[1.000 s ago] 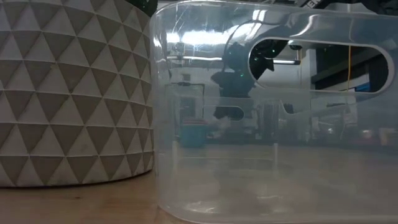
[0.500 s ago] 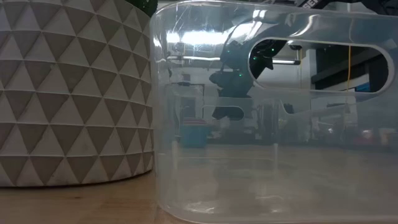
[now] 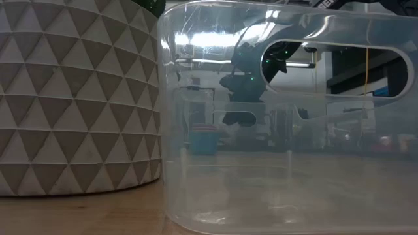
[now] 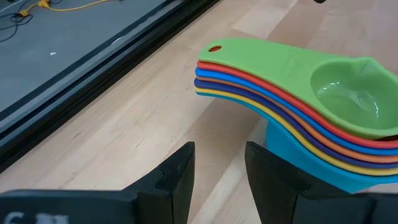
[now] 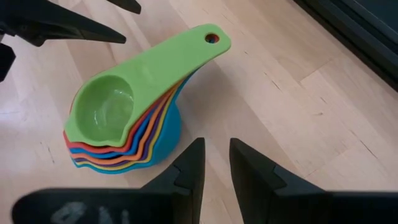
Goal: Nest measuring cups in basket
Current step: Put the nested measuring cups into the transparent bin
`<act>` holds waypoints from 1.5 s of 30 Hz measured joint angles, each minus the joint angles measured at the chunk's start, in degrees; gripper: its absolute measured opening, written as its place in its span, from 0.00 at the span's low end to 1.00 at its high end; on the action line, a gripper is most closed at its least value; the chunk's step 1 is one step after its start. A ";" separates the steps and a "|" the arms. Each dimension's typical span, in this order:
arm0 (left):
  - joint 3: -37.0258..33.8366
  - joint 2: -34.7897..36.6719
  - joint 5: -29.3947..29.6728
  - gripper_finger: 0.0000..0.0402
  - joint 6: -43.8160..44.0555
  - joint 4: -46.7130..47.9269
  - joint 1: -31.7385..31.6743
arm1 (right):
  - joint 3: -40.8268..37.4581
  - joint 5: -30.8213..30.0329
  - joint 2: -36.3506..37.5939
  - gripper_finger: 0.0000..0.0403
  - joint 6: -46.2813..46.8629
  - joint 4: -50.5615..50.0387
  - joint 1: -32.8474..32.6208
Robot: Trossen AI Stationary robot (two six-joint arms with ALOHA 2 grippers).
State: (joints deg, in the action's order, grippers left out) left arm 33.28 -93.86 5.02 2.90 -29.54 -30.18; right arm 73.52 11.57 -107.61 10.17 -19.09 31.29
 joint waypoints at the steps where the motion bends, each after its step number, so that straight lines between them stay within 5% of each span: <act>1: 0.00 0.00 0.00 0.34 0.00 0.00 0.00 | 0.00 0.00 0.00 0.19 0.00 -0.01 0.00; 36: 0.00 0.00 0.01 0.34 -0.02 0.09 0.00 | -0.07 0.00 0.00 0.20 -1.48 2.18 0.04; 45: 0.00 0.00 0.02 0.34 -0.02 0.11 0.00 | -0.07 1.55 0.02 0.39 -3.22 0.79 0.56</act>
State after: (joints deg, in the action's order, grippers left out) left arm 33.28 -93.86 5.04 2.87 -29.43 -30.17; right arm 73.45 13.12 -107.59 6.95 -18.30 31.85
